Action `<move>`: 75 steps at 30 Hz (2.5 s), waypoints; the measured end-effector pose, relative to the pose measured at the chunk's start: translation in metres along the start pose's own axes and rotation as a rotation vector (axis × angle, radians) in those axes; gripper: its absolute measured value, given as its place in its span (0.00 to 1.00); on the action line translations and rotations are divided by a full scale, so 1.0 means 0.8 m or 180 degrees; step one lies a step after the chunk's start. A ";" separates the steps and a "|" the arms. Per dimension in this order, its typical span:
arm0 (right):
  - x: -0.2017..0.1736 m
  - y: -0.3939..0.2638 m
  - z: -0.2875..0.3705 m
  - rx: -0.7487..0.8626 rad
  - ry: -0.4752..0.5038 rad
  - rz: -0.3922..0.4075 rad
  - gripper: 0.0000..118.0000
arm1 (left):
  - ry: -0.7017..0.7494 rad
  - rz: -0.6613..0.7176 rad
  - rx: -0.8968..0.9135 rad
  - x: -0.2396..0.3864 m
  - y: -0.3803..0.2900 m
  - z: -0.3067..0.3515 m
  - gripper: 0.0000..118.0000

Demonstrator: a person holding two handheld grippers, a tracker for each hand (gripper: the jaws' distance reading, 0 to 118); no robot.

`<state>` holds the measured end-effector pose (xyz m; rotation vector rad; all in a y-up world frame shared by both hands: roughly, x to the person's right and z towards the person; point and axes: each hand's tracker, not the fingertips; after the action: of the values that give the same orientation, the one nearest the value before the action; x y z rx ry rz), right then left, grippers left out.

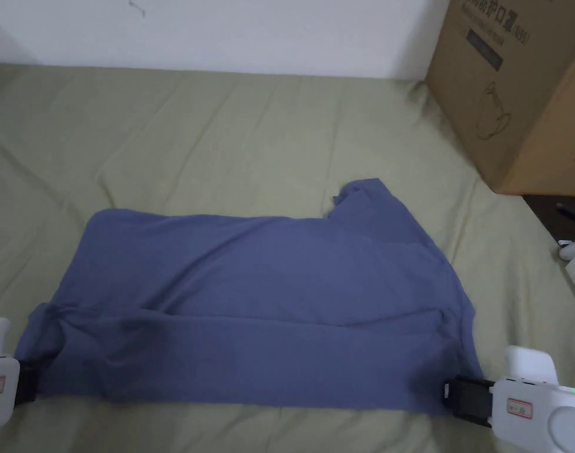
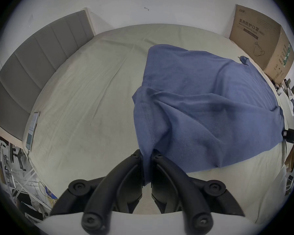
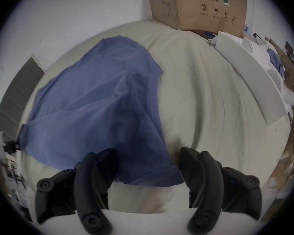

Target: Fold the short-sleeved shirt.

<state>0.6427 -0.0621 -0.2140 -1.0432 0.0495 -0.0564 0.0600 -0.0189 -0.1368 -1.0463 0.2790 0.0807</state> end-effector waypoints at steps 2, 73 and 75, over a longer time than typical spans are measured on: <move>-0.014 -0.001 0.005 0.0079 -0.0021 0.0259 0.49 | 0.0004 -0.0018 0.0001 0.000 -0.001 0.001 0.05; -0.021 0.257 -0.133 -0.0404 -0.0037 0.0543 0.48 | -0.0350 0.0288 0.0241 0.050 0.045 0.005 0.00; -0.016 0.261 -0.129 -0.0318 0.0030 0.0664 0.05 | -0.0374 0.0268 0.0231 0.047 0.048 0.004 0.00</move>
<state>0.6278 -0.0448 -0.4462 -1.1325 0.1708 0.1316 0.0894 0.0009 -0.1778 -0.9540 0.2177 0.2059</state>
